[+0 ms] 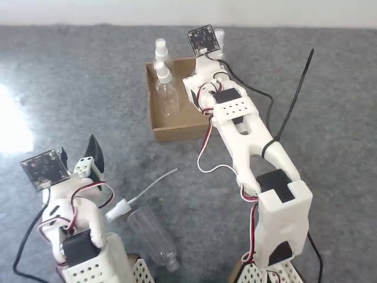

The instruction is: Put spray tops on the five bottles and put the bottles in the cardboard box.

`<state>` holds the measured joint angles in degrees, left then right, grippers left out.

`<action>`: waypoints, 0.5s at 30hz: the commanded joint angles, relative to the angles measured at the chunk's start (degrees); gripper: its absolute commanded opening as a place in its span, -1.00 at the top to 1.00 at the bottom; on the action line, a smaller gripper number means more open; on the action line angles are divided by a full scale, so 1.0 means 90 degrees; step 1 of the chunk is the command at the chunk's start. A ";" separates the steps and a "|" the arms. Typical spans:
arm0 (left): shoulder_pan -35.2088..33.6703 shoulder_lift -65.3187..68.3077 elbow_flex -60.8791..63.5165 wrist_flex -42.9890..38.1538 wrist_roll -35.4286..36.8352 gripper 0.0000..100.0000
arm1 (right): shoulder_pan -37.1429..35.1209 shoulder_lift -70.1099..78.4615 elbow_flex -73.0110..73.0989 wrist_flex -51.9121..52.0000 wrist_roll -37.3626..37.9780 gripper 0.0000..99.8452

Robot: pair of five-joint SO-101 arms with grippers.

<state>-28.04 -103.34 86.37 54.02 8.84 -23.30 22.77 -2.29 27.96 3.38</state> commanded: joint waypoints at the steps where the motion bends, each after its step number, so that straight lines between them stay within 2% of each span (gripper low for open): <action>1: -0.0020 -0.0147 -0.0054 -0.0176 -0.0010 0.53 | -0.0044 -0.0132 -0.0225 0.0142 0.0068 0.68; 5: -0.0020 -0.0147 -0.0054 -0.0176 -0.0010 0.53 | -0.0034 -0.0132 -0.0225 0.0142 0.0068 0.67; 10: -0.0020 -0.0147 -0.0054 -0.0176 -0.0010 0.53 | -0.0044 -0.0132 -0.0195 0.0142 0.0039 0.44; 15: -0.0020 -0.0147 -0.0054 -0.0176 -0.0010 0.53 | -0.0054 -0.0122 -0.0195 0.0142 0.0039 0.43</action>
<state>-28.04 -103.34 86.37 54.02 8.84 -23.47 23.74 -2.20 28.92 3.30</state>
